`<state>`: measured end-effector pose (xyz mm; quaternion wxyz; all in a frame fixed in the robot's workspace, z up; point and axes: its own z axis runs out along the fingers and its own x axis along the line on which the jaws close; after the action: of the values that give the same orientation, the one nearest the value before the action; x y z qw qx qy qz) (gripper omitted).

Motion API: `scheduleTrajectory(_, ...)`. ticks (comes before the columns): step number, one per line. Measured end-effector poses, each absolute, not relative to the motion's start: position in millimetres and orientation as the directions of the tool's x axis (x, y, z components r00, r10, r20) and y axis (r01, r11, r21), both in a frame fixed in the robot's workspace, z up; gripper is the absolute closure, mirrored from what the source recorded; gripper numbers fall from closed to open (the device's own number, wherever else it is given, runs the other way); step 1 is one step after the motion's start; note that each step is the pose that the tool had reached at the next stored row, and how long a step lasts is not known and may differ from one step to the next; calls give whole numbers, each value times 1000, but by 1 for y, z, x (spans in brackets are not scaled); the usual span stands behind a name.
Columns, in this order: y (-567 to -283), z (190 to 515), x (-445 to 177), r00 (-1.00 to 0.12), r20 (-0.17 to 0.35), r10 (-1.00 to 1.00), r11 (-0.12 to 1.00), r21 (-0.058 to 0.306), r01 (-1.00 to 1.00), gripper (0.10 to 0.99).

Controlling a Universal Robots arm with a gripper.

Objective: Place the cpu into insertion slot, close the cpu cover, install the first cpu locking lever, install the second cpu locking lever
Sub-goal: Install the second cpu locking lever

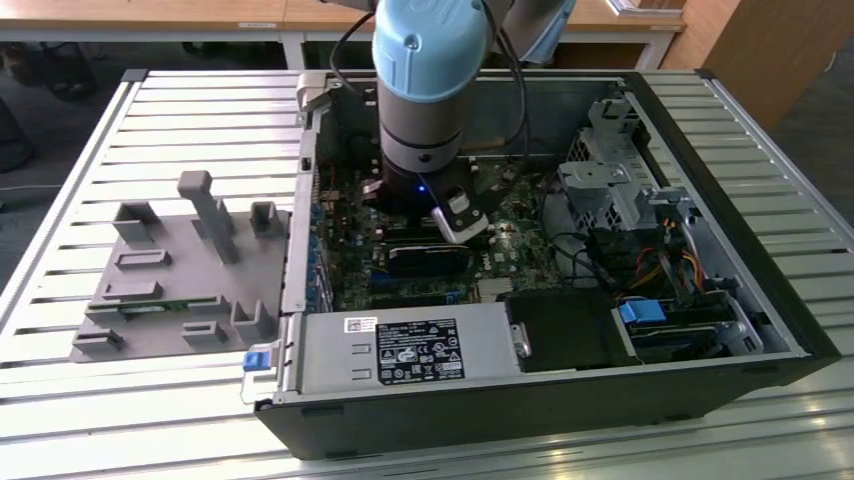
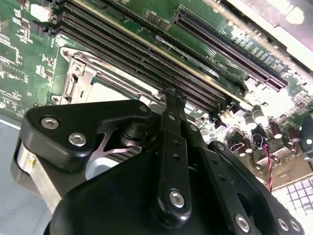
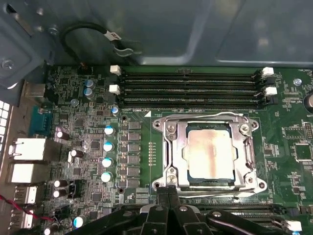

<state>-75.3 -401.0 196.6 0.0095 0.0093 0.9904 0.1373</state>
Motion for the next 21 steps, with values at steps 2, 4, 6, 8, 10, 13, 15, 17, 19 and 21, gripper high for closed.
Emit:
scheduleTrajectory(2,-401,195,-76,-1000,-16,21,959,282,16,980)
scheduleTrajectory(4,-401,194,-77,-1000,-16,21,956,292,16,980)
scheduleTrajectory(6,-401,193,-77,-1000,-16,21,954,299,16,980)
scheduleTrajectory(8,-401,191,-78,-1000,-16,22,953,303,16,980)
scheduleTrajectory(10,-401,189,-78,-1000,-16,22,952,305,16,980)
scheduleTrajectory(13,-401,188,-80,-1000,-15,22,951,310,16,980)
scheduleTrajectory(15,-401,187,-81,-1000,-15,22,950,311,16,980)
scheduleTrajectory(17,-401,187,-82,-1000,-15,22,950,312,16,980)
scheduleTrajectory(19,-401,188,-82,-1000,-16,22,950,312,16,980)
scheduleTrajectory(21,-401,191,-82,-1000,-16,22,950,312,16,980)
